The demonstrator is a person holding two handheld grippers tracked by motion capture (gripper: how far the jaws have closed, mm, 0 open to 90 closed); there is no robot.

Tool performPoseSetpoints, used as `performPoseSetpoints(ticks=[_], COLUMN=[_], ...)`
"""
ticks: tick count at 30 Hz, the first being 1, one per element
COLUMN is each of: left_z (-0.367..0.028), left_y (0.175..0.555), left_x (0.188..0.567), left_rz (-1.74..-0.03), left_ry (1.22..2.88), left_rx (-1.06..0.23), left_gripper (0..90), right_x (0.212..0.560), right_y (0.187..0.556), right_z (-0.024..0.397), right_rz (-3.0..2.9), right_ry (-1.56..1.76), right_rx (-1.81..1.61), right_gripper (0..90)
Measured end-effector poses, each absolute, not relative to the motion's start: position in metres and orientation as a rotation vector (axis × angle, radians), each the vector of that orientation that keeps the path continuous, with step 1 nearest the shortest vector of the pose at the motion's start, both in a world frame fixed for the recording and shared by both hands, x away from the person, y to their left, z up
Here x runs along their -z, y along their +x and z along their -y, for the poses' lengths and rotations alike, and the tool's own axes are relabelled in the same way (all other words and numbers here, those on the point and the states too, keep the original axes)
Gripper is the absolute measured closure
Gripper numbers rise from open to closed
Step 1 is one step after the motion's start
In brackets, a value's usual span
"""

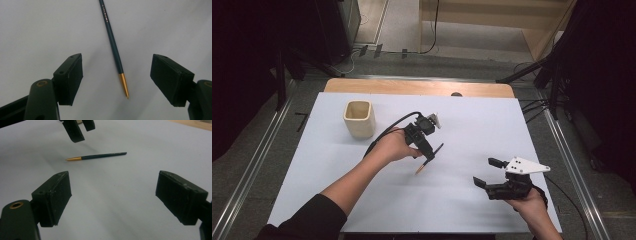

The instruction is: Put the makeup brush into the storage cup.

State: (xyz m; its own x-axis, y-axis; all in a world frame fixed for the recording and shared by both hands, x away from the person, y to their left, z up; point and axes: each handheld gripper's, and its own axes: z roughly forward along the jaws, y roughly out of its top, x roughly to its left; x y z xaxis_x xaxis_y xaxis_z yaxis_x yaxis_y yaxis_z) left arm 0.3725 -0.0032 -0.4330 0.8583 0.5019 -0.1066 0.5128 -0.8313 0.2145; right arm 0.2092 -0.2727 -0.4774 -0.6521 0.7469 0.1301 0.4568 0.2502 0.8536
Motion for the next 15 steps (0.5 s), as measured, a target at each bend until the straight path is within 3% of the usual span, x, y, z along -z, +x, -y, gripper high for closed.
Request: performPoseSetpoints(ticks=[15], left_z=[0.008], left_y=[0.373], left_x=[0.449], left_rz=[-0.848], left_ry=[2.793], left_rx=[0.075], left_gripper=[29.6], right_x=[0.477], right_y=[0.209], right_z=[0.273], right_rz=[-2.22], right_ry=[1.108], right_rx=[-1.364], right_gripper=[13.8])
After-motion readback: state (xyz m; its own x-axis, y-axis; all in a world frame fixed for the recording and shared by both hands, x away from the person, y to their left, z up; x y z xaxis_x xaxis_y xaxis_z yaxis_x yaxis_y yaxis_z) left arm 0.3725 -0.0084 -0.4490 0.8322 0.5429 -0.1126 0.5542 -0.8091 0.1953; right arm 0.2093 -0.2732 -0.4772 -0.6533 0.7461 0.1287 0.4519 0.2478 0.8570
